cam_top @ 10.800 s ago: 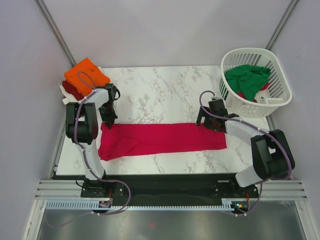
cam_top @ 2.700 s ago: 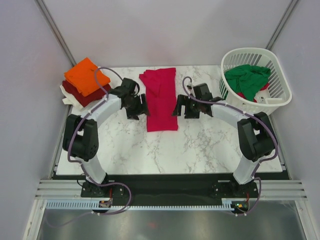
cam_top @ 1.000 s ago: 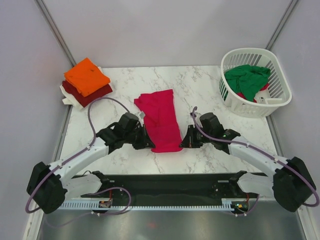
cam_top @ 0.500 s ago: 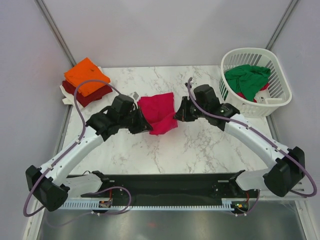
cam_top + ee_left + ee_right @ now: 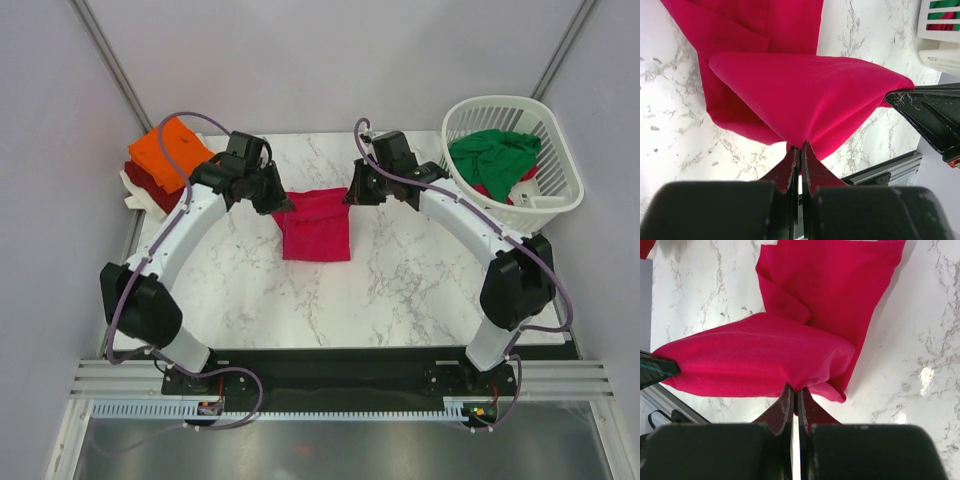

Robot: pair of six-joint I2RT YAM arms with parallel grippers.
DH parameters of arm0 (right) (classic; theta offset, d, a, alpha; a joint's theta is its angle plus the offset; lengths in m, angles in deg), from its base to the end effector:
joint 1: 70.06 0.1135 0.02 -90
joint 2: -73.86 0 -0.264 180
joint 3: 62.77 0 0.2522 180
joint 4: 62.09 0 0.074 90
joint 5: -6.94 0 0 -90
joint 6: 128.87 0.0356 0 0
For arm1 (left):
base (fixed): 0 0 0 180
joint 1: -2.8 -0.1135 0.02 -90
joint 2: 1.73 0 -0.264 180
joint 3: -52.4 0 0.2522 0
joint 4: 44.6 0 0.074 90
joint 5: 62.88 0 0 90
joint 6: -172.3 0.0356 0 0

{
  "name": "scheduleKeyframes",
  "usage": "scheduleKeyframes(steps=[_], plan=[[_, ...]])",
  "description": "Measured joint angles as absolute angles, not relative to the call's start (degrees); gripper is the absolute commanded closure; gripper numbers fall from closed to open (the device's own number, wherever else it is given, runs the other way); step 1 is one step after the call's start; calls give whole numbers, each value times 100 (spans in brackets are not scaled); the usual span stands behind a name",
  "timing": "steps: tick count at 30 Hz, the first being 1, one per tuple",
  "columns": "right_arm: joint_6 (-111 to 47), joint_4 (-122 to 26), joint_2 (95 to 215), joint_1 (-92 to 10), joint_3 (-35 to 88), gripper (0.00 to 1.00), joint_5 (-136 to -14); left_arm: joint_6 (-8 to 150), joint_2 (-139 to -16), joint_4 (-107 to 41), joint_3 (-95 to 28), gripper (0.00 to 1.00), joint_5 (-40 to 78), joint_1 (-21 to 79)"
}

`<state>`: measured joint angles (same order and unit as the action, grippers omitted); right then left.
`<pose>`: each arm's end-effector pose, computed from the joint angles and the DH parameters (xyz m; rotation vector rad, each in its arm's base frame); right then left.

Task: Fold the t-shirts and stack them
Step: Fold the tshirt

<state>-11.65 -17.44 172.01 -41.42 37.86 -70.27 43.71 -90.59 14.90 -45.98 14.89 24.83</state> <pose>0.3385 0.1938 0.3128 -0.1491 2.4000 0.7367 0.3063 -0.1321 0.3358 -0.2691 2.5405 -0.7053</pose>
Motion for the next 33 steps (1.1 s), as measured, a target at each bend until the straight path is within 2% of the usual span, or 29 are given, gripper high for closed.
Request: scheduleKeyframes(steps=[10,11,12,13,14,15,17,21,25,29,33], plan=[[-1143,-1676,18482,-4454,4973,99,-6832,4754,-10545,1713,-5925,98,1343,2041],[-1116,-1669,18639,-4476,5106,93,-6834,4795,-10773,1728,-6117,88,1339,1980],[-1081,-1676,18799,-4494,5229,57,-6834,4845,-10974,1726,-6279,85,1332,1936],[-1001,-1654,18967,-4516,5377,38,-6843,4898,-11251,1724,-6482,81,1323,1873],[-948,-1663,19122,-4531,5513,30,-6865,4944,-11538,1737,-6720,59,1310,1805],[-918,-1667,19334,-4553,5694,17,-6889,5027,-11842,1748,-6972,51,1306,1737],[-830,-1661,19780,-4614,6129,10,-7007,5103,-12488,1825,-7518,28,1223,1571],[-699,-1617,20578,-4817,7003,7,-7201,5200,-13616,1849,-8618,22,921,1263],[-730,-1573,20576,-5010,6971,7,-7455,5322,-13830,2021,-8718,22,904,1079],[-806,-1886,19559,-5014,5550,9,-7577,5486,-13413,2006,-8248,24,1107,1103],[-872,-2146,18576,-4765,4400,10,-7333,5547,-12419,1768,-6906,23,1273,1165]])
